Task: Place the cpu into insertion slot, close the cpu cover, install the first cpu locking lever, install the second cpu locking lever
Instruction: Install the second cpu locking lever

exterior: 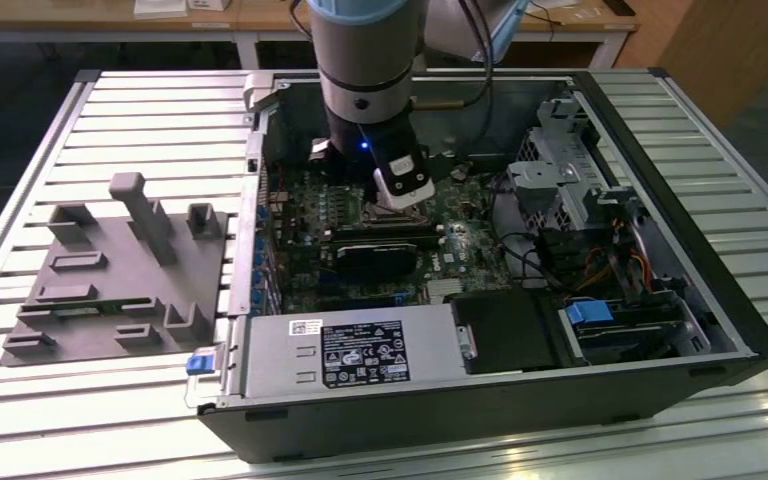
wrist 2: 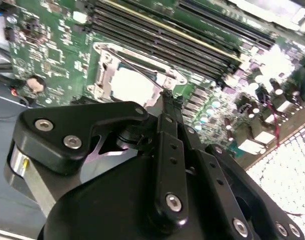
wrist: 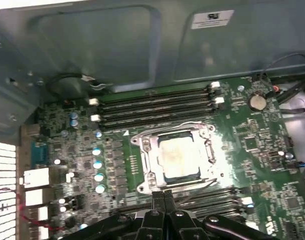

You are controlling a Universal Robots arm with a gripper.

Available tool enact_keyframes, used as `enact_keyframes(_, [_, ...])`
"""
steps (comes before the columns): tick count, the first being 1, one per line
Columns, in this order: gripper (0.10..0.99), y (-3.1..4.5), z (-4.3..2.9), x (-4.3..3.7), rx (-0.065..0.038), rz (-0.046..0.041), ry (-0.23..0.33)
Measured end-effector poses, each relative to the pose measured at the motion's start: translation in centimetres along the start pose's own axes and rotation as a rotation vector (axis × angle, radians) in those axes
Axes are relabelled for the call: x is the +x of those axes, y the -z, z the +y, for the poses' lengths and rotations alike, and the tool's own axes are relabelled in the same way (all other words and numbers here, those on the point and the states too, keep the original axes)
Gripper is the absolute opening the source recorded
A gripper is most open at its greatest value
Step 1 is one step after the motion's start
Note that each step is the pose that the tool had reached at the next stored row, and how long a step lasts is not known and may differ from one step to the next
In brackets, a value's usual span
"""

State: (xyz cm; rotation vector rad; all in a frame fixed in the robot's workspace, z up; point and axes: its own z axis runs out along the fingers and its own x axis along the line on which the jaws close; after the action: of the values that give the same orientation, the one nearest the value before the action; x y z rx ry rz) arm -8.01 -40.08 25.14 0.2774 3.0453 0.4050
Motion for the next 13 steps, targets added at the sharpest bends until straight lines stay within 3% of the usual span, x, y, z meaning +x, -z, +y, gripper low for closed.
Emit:
enact_keyframes(4, [0.102, -0.11, 0.10, -0.67, 0.009, -0.0016, 0.000])
enact_keyframes(9, [0.102, -0.30, 0.13, -1.08, 0.039, -0.0057, 0.001])
enact_keyframes(13, [0.102, -0.81, 0.02, -1.21, 0.043, -0.0044, 0.001])
